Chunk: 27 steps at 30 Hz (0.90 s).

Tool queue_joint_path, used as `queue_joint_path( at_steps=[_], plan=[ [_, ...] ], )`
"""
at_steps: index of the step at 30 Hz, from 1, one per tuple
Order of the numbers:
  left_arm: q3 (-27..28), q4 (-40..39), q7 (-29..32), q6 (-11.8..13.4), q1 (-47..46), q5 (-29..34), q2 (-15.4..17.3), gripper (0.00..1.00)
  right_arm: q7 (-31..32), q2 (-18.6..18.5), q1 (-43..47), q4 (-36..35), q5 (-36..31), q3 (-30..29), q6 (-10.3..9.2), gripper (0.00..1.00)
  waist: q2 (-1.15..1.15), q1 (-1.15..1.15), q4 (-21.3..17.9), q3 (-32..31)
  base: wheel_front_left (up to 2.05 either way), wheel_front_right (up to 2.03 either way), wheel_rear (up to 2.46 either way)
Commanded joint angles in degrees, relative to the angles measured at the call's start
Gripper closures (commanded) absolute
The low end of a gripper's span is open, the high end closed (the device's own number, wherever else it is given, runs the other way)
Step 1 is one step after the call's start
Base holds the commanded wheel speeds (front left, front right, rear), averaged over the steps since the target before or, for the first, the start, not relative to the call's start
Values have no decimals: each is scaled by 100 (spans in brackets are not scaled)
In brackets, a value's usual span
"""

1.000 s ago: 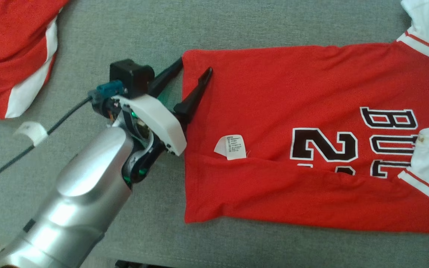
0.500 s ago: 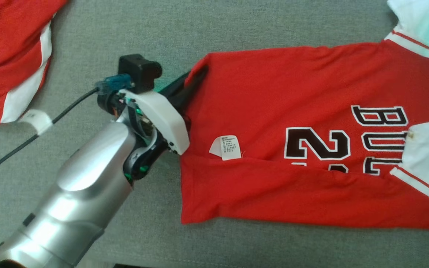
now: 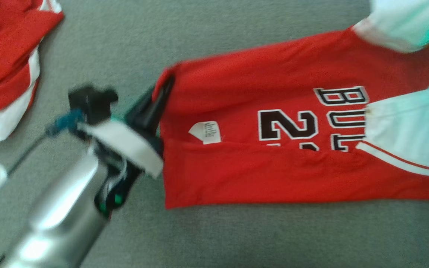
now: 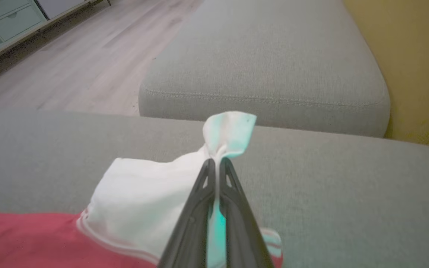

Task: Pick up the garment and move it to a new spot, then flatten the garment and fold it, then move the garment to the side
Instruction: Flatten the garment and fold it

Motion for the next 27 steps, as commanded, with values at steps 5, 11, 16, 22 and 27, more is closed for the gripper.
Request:
queue_joint_path(
  at_steps=[5, 11, 16, 22, 27],
  plan=[
    [308, -826, -237, 271, 869, -112, 546, 100, -97, -293, 1412, -948, 172, 165, 39, 100, 0, 0, -389, -354, 0, 0, 0],
    [402, -1402, -412, 569, 1766, -299, 809, 100, -94, -308, 2400, -1436, 150, 80, 39, 100, 0, 0, -662, -513, 0, 0, 0],
    [358, -1495, -428, 735, 2011, -199, 934, 100, 3, -169, 2606, -1465, 56, 158, 39, 100, 0, 0, -758, -574, 0, 0, 0],
    [245, -1399, -538, 871, 2126, 9, 908, 0, 223, -137, 2801, -1376, -34, 158, 39, 0, 0, 0, -745, -672, 0, 0, 0],
    [69, -1287, -532, 904, 2427, 57, 954, 0, 939, -313, 3158, -1542, 282, 199, 39, 0, 0, 0, -746, -818, 0, 0, 0]
  ],
)
